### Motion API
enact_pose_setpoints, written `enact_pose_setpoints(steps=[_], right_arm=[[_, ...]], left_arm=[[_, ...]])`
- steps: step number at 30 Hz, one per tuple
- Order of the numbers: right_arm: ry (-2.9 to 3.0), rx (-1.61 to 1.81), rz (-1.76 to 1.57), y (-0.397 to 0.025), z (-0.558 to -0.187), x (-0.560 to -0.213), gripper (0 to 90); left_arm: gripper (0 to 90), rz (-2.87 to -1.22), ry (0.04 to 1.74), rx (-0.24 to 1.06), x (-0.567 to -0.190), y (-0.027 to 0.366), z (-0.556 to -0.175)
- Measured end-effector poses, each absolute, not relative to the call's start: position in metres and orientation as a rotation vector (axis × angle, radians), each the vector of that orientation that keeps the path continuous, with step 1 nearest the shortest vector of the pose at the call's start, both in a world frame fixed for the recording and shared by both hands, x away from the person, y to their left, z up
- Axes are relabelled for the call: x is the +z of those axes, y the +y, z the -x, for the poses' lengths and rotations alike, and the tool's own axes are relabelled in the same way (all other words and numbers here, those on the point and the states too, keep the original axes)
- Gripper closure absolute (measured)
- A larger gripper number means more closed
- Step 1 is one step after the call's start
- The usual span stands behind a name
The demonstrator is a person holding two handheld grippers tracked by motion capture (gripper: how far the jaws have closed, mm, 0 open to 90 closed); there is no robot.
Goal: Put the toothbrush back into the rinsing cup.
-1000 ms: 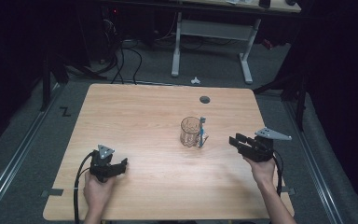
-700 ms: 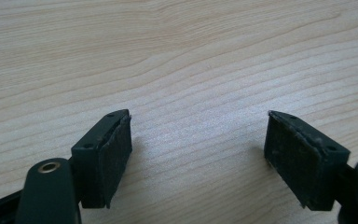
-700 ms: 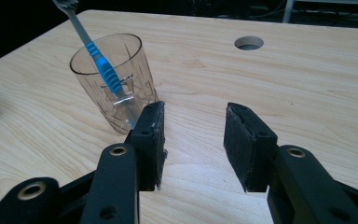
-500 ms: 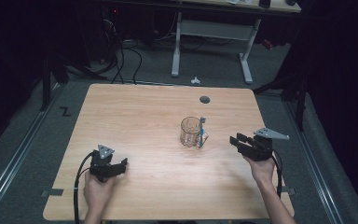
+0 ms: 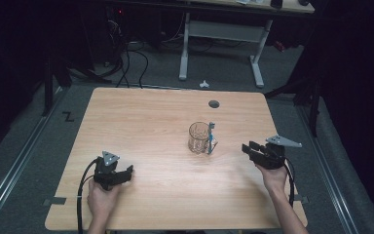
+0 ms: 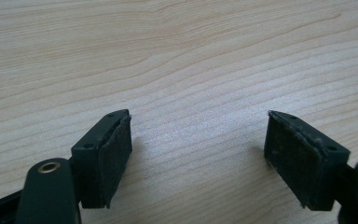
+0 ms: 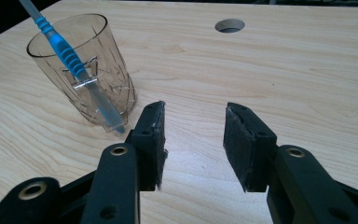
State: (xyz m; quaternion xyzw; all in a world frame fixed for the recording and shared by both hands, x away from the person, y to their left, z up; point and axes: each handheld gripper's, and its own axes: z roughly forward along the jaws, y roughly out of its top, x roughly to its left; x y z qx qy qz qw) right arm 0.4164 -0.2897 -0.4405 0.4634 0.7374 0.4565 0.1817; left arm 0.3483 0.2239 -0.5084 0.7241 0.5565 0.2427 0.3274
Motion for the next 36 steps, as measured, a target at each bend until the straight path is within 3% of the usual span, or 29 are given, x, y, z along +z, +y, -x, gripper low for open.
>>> enact_pose_setpoints(steps=[36], right_arm=[[2.142, 1.183, -1.312, -0.271, -0.431, -0.464, 58.1]], left_arm=[[23.6, -1.896, 1.457, 0.635, -0.508, 0.224, -0.348]])
